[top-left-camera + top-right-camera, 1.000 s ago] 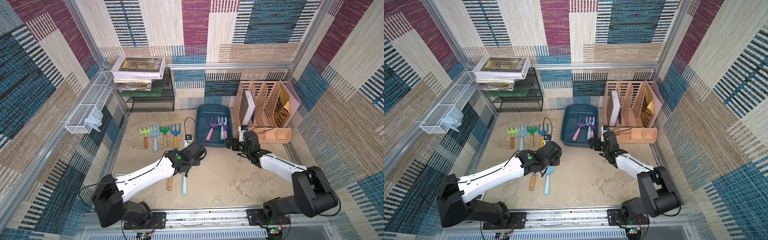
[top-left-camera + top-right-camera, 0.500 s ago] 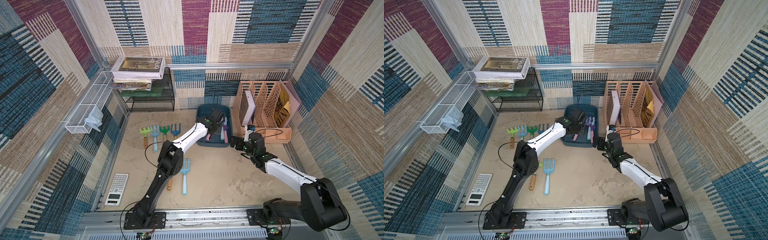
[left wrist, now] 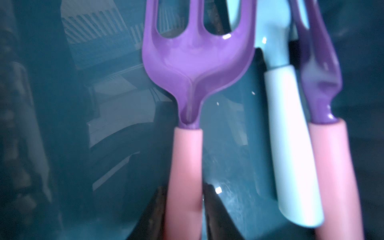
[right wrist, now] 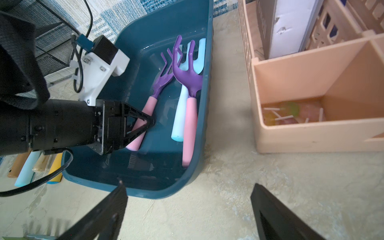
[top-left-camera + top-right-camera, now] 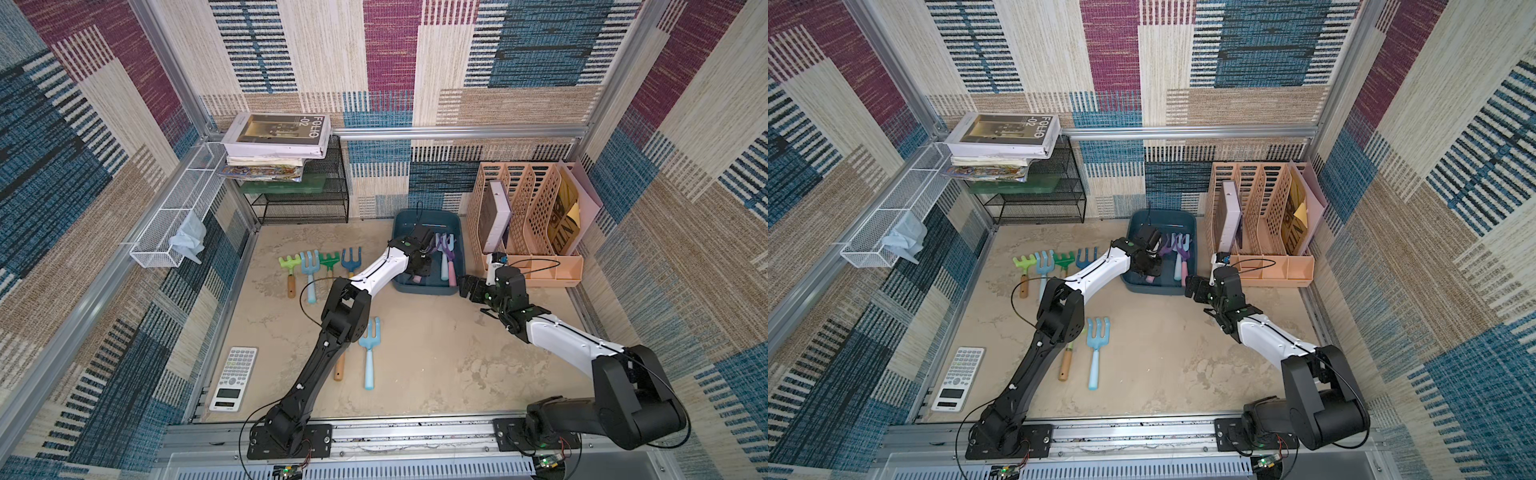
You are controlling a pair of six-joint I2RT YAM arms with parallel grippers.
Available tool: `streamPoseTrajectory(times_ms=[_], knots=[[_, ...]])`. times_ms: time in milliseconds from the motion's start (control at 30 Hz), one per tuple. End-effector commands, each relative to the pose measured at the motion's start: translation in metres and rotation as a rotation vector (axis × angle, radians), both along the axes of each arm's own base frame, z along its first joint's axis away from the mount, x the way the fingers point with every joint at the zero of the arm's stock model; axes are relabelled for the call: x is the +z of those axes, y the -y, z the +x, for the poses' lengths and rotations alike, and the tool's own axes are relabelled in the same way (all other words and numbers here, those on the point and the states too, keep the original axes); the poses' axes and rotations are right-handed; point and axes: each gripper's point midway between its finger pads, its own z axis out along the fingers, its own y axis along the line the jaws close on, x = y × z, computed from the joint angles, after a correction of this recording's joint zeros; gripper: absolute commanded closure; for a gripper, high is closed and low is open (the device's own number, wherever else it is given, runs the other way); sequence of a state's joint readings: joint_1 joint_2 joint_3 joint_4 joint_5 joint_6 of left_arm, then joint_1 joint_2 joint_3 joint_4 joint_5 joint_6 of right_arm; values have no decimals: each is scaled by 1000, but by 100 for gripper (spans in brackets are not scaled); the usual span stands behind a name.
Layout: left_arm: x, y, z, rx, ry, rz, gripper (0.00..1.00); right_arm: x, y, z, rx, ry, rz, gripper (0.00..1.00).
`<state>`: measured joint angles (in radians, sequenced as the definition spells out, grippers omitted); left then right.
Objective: Take the hand rake out of the storage box
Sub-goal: Pick up the rake from the storage box, then place the rake at the center of the board.
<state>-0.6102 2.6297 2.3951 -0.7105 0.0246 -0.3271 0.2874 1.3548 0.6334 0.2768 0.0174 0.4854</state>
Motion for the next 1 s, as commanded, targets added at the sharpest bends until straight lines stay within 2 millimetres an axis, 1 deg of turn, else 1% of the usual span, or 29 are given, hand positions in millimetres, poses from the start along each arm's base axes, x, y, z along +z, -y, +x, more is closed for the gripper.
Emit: streamPoseTrajectory(times_ms=[0,67,100,167,200,267,333,400,467,500,533,600,700,767,800,867,967], knots=[[-10,-3,-7,-5,-33,19,76,7,-3,4,6,25,13,4],[-2,-4,-8,2,-24,10,83,6,-3,4,7,25,13,4],[5,-3,-9,3,-16,2,88,6,-3,4,6,25,13,4],[21,-5,-9,7,8,-7,94,6,-2,5,5,26,14,4],[27,-7,-10,16,16,-1,95,5,-2,5,5,23,12,4],[46,-17,-10,52,41,19,95,6,-3,5,9,23,17,4],[65,-27,-15,85,64,49,97,6,-3,5,9,25,18,4],[85,-33,-24,101,91,80,99,6,-2,4,10,24,18,4],[107,-38,-41,101,125,104,99,8,-3,3,10,28,20,4],[116,-40,-50,98,130,104,100,9,-3,3,12,28,22,4],[123,-42,-64,91,118,91,100,10,-3,2,14,29,27,4],[133,-52,-92,108,108,90,100,15,-5,-1,22,42,37,4],[142,-69,-141,131,125,106,100,21,-8,-4,29,61,42,5],[143,-82,-177,164,136,114,100,21,-9,-5,34,56,40,4],[142,-88,-193,178,140,112,100,21,-11,-4,38,53,39,4],[129,-95,-229,196,122,81,100,20,-16,-5,46,47,35,4],[101,-108,-277,238,78,81,100,23,-21,-6,54,50,24,4]])
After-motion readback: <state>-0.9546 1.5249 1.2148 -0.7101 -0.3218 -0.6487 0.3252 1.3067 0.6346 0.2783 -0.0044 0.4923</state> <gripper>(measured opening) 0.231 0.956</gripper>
